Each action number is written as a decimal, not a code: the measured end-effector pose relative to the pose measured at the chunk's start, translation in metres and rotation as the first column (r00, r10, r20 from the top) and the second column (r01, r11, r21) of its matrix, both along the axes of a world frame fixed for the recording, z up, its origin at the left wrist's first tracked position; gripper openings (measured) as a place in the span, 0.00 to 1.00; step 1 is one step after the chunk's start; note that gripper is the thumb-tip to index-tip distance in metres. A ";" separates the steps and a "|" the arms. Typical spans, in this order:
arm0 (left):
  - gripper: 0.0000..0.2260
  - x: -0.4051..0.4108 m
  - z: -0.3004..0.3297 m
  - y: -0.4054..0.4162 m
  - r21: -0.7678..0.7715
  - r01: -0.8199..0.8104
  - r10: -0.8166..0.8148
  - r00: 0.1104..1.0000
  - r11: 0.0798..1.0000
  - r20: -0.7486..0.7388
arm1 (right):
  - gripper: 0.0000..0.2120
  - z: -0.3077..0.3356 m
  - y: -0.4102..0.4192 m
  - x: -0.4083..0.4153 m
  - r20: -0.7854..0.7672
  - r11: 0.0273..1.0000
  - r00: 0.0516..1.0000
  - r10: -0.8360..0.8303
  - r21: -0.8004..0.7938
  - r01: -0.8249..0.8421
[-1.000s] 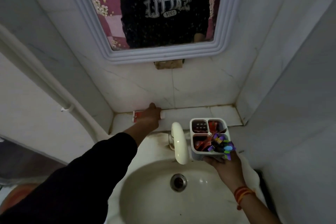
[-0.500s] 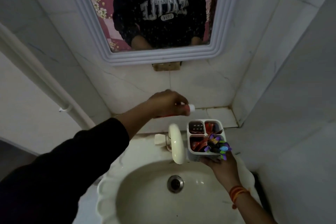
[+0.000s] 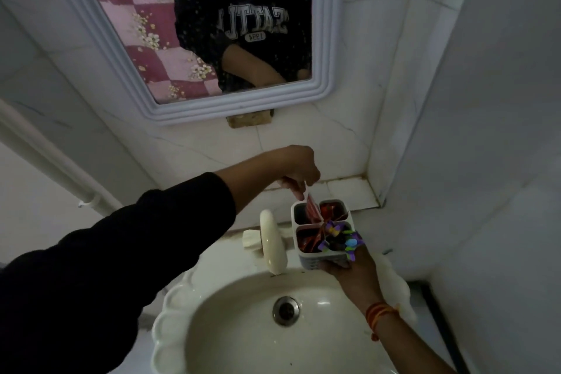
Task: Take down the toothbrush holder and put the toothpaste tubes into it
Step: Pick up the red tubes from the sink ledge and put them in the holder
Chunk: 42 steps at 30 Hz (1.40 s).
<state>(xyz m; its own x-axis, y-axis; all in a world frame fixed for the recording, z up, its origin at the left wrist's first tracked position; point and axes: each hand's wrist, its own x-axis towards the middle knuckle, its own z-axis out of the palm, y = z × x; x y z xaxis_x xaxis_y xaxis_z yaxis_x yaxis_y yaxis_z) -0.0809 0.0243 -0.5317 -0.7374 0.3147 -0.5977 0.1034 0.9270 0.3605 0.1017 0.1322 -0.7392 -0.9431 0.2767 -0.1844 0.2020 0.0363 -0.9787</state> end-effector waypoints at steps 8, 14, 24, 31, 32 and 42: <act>0.26 0.017 -0.006 -0.022 -0.002 0.017 -0.017 0.997 1.000 0.072 | 0.42 -0.011 0.004 -0.004 0.003 0.996 1.000 0.015 0.083 -0.015; 0.17 0.038 0.029 -0.022 -0.087 0.524 -0.531 0.839 0.847 -0.120 | 0.34 -0.002 0.000 -0.004 -0.049 0.998 0.999 0.007 0.056 -0.004; 0.09 0.033 -0.035 -0.042 -0.097 0.319 -0.329 0.841 0.943 -0.430 | 0.37 0.005 0.001 -0.005 -0.078 0.986 0.996 0.032 0.166 -0.019; 0.41 0.027 -0.028 -0.033 -0.023 0.025 -0.027 0.991 0.999 -0.132 | 0.37 0.010 0.001 -0.004 -0.093 0.984 0.994 0.050 0.176 -0.033; 0.41 0.029 -0.028 -0.030 0.010 -0.008 0.008 0.998 1.000 -0.057 | 0.35 0.009 0.000 -0.005 -0.095 0.987 0.994 0.051 0.157 -0.036; 0.35 0.002 -0.030 0.014 0.481 -0.416 0.468 0.884 0.772 0.013 | 0.24 0.053 0.063 -0.063 -0.090 0.946 0.994 -0.055 0.314 0.081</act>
